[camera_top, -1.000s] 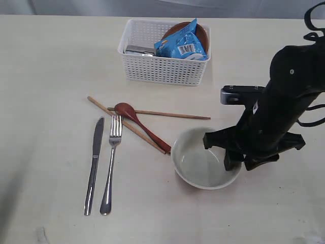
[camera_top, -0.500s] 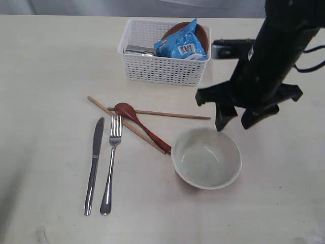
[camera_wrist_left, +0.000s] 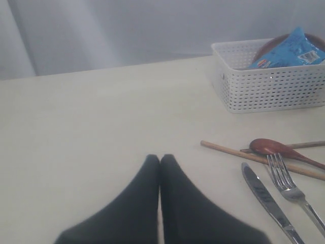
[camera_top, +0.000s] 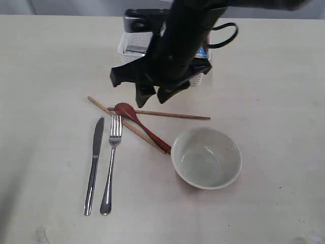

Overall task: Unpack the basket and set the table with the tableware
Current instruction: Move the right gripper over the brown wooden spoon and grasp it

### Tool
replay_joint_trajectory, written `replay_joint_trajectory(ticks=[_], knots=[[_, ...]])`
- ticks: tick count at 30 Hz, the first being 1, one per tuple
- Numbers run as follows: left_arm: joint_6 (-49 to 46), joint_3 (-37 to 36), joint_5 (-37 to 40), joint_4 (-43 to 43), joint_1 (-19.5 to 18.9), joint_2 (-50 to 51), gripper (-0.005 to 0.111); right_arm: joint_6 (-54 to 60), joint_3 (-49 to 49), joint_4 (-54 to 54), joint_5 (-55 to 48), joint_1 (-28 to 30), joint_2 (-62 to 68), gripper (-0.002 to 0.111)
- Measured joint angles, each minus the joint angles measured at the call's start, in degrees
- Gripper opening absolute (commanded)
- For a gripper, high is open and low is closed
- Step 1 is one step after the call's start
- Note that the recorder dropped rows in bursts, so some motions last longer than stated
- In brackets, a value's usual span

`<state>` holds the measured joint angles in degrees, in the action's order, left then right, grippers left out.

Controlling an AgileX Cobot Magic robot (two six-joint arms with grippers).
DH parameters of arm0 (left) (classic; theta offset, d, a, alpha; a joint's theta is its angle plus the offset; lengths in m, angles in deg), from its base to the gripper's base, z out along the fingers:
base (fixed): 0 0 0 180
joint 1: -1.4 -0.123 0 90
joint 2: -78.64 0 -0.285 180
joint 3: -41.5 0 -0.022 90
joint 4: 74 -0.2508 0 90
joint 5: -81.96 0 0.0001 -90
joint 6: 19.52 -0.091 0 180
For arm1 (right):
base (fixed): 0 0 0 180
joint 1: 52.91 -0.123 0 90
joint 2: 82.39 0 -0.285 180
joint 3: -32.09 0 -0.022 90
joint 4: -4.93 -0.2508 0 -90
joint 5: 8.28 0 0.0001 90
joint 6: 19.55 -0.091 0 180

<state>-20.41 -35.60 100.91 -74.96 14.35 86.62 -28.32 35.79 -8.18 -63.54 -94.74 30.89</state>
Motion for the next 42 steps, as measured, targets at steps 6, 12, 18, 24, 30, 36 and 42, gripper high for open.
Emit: replay_joint_trajectory(ticks=[6,12,18,24,30,36,42], knots=[[0.00,0.00,0.00,0.00,0.00,0.00,0.000,3.92,9.29,1.66,-1.87,-3.40,10.91,0.036],[0.00,0.00,0.00,0.00,0.00,0.00,0.000,3.92,11.19,10.82,-4.92,-5.86,17.17,0.036],[0.00,0.00,0.00,0.00,0.00,0.00,0.000,3.89,11.32,11.47,-1.59,-5.86,19.41,0.036],[0.00,0.00,0.00,0.00,0.00,0.00,0.000,3.89,11.32,13.11,0.52,-5.86,20.12,0.036],[0.00,0.00,0.00,0.00,0.00,0.00,0.000,3.89,11.32,13.77,1.30,-5.86,21.51,0.036],[0.00,0.00,0.00,0.00,0.00,0.00,0.000,3.89,11.60,13.97,1.42,-5.86,21.78,0.034],[0.00,0.00,0.00,0.00,0.00,0.00,0.000,4.05,11.64,14.10,1.15,-5.86,22.34,-0.001]])
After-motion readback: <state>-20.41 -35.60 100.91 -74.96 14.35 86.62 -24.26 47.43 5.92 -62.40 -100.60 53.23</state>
